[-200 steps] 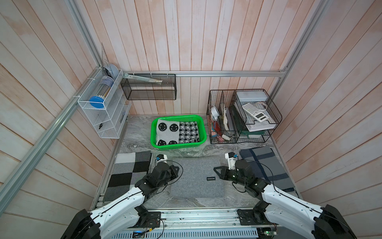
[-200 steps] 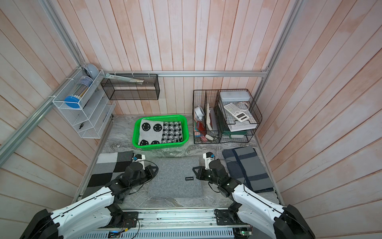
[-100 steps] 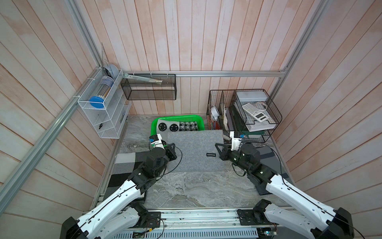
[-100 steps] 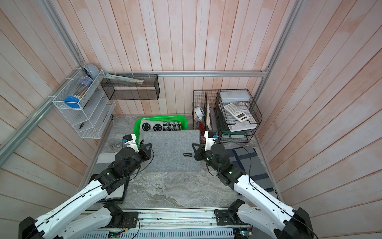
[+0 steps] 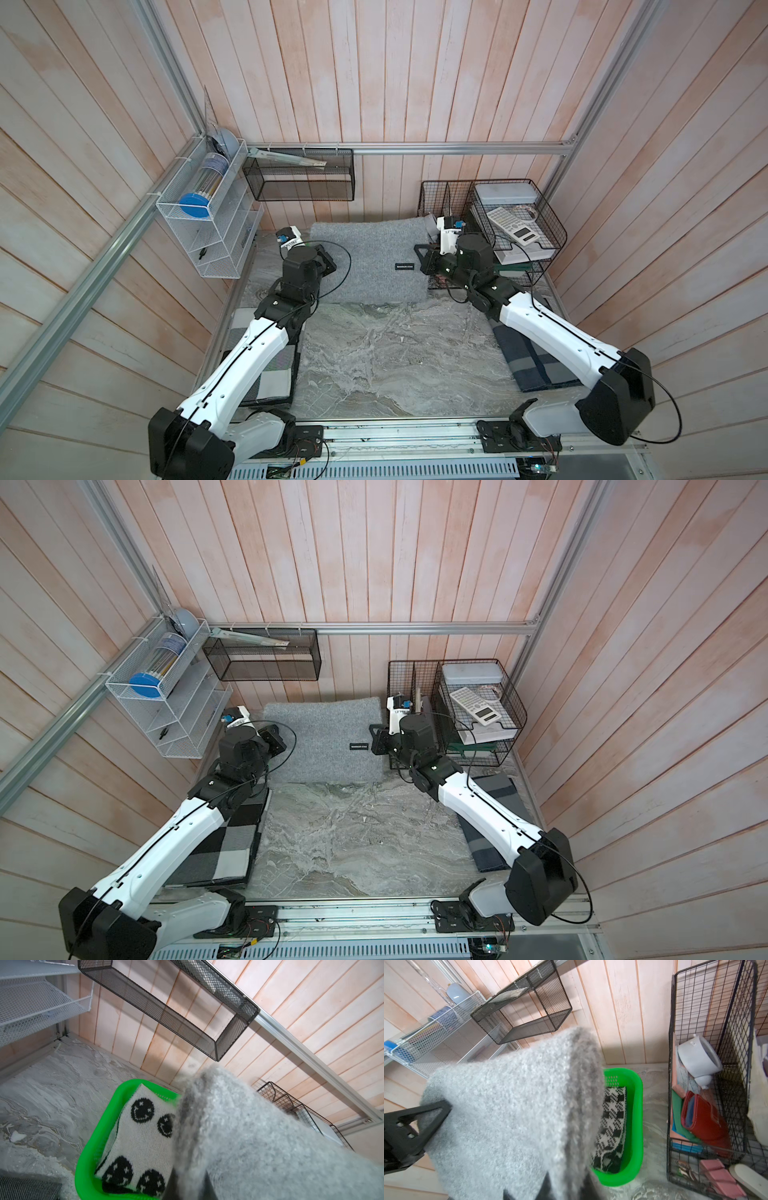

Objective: Put the folded scarf in the basket
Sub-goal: Place the scarf in the basket.

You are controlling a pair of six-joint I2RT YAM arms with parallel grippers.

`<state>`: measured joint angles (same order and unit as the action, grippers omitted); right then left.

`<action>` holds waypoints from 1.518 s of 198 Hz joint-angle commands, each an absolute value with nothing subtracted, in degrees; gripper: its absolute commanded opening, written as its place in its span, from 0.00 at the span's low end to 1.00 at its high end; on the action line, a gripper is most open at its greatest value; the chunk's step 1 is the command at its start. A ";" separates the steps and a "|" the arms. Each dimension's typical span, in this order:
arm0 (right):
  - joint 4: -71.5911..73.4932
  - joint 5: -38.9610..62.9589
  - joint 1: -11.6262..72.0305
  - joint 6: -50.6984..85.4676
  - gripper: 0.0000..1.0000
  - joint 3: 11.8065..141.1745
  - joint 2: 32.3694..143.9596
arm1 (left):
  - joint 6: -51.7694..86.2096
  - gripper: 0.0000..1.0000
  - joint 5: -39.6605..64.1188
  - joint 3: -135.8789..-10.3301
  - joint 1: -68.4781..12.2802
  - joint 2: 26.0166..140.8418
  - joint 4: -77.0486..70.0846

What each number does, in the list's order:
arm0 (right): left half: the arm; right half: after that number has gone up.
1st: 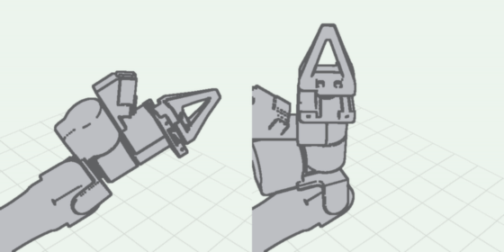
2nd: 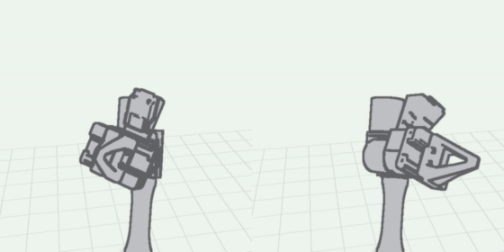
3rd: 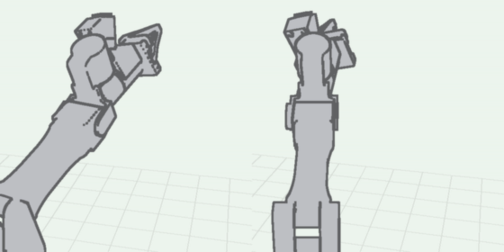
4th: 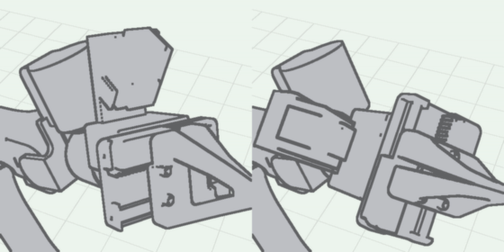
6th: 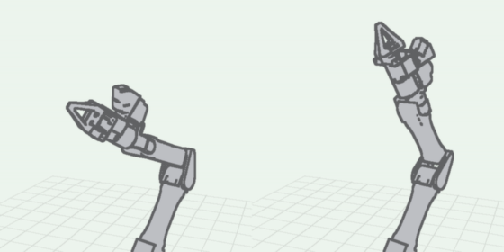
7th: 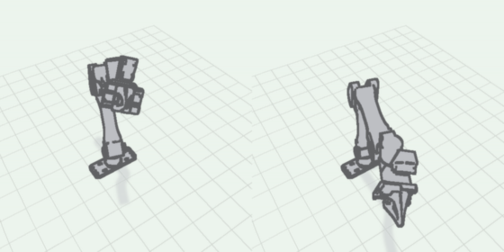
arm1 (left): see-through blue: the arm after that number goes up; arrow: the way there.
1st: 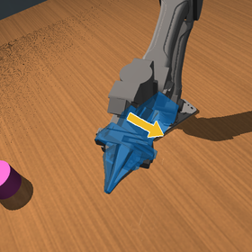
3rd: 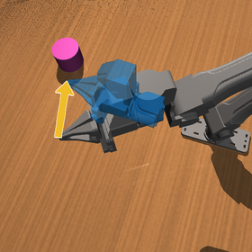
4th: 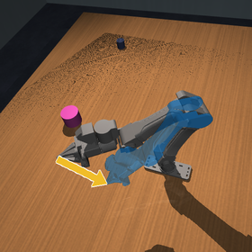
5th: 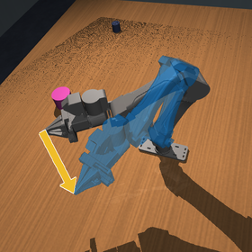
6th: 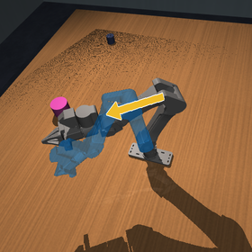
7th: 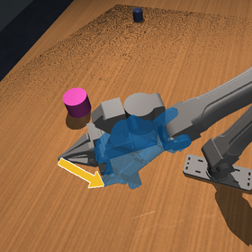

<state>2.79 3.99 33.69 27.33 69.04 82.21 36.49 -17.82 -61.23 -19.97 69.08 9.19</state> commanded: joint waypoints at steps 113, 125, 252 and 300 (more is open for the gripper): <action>0.52 10.11 27.25 23.78 0.00 89.78 108.19 | 32.27 0.00 -17.65 -72.64 -8.24 89.18 6.20; -0.35 9.98 27.20 23.45 0.00 91.71 110.27 | 32.04 0.00 -17.62 -73.27 -7.98 90.62 6.28; -7.10 7.57 27.07 21.54 0.00 102.68 123.15 | 31.45 0.00 -19.21 -75.40 -6.51 99.55 6.52; -8.80 7.90 27.11 21.66 0.43 107.18 125.04 | 32.60 0.60 -16.18 -76.38 -5.72 99.86 7.20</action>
